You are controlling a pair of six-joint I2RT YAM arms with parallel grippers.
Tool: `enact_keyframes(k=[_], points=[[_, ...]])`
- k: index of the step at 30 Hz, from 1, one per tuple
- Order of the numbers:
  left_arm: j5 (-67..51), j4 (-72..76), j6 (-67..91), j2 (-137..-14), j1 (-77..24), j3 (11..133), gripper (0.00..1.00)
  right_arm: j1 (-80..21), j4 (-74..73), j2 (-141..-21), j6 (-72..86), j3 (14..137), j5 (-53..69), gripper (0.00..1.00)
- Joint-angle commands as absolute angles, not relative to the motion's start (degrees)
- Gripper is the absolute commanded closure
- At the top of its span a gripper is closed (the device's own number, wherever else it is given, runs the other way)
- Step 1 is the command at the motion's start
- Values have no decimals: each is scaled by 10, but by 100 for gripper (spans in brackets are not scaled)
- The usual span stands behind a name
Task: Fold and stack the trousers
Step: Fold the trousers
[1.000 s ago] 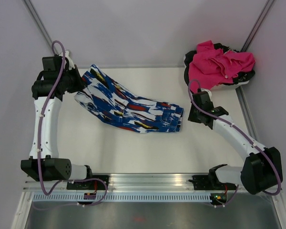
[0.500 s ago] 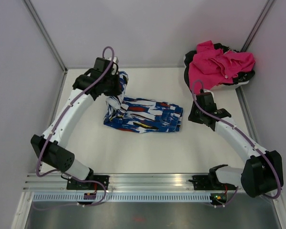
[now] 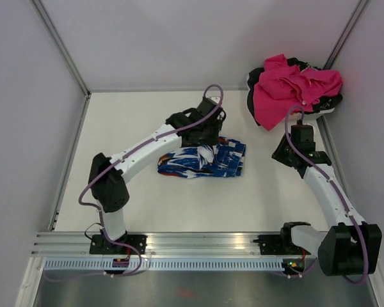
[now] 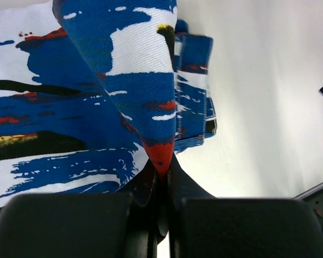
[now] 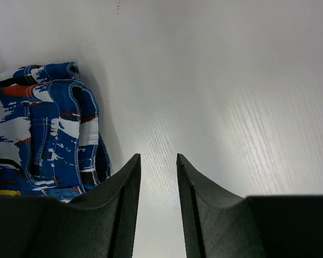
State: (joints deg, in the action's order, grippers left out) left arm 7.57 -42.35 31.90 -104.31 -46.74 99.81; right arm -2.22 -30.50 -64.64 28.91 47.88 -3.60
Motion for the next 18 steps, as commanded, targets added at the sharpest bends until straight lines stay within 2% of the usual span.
enact_keyframes(k=[1,10,14,18], points=[[95,-381,364,-1096,-504,1034,98,-4,-316,-629,276,497,-10,60],[152,-364,418,-1189,-529,1035,98,-4,-330,-603,253,490,-2,58],[150,-351,444,-1200,-530,1039,98,-4,-313,-602,257,475,60,58],[207,-358,485,-1187,-528,1045,98,-4,-312,-596,256,468,80,58]])
